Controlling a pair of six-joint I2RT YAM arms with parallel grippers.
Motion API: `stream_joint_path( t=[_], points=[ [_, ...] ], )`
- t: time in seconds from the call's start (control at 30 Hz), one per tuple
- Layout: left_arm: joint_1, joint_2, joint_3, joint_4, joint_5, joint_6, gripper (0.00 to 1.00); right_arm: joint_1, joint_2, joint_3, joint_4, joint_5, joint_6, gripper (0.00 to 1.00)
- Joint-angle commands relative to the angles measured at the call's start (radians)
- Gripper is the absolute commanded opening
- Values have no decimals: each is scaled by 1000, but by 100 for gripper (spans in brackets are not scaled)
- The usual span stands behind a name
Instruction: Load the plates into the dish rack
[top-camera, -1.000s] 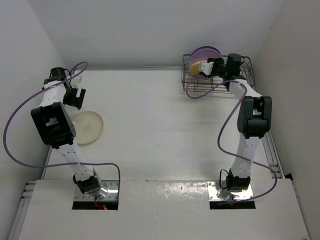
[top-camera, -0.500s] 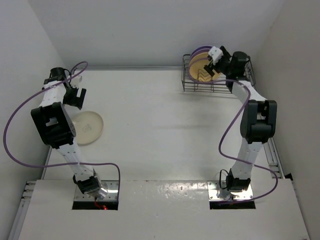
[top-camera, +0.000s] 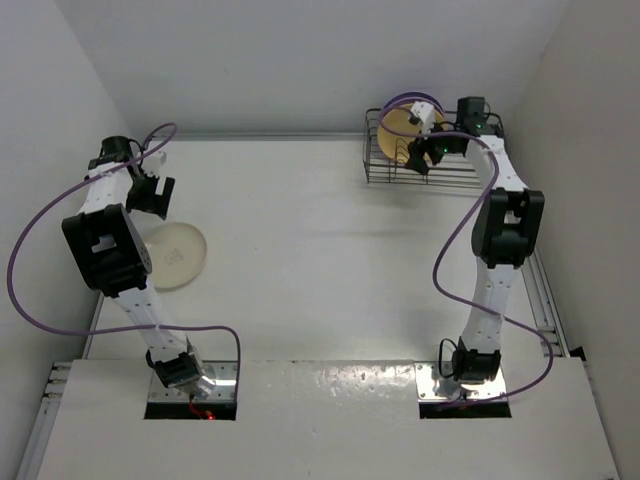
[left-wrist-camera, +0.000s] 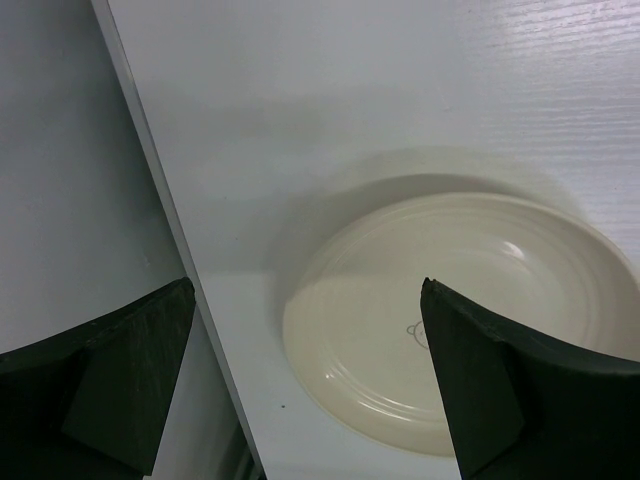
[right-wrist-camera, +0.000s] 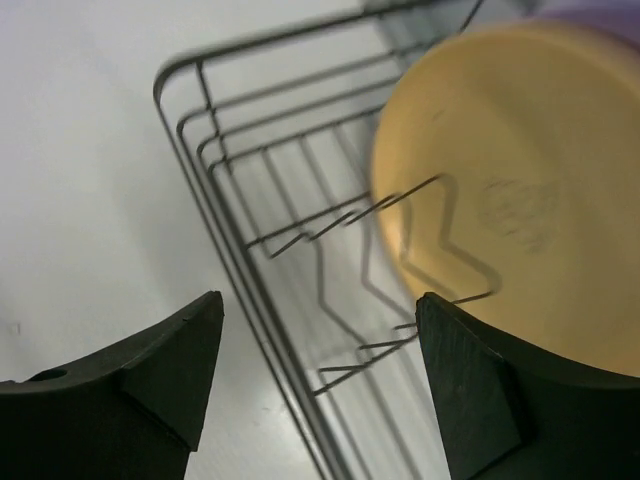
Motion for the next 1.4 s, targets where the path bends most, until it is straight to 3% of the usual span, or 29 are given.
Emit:
stream_joint_path(
  t=[0.0,0.13,0.33,0.4,0.53,0.8,1.03,1.37],
  points=[
    [13,4,-3,12,25,-1,100,10,43,-12,-82,34,-64,75],
    [13,4,-13,12,16,-1,100,24,80,-52,7,86,-47,72],
    [4,-6,-3,12,16,-1,100,32,119,-86,165,142,-36,48],
    [4,-6,-3,12,6,-1,100,41,110,-112,182,184,-87,16],
    [4,-16,-14,12,6,-1,100,61,10,-292,268,247,-181,0],
    [4,-6,-14,12,17,8,100,64,-218,-643,470,243,-370,0],
    [4,-6,-14,12,26,8,100,108,-301,-662,227,100,-499,0],
    [4,-6,-33,21,36,8,100,190,-383,-822,191,115,-605,0]
  ],
)
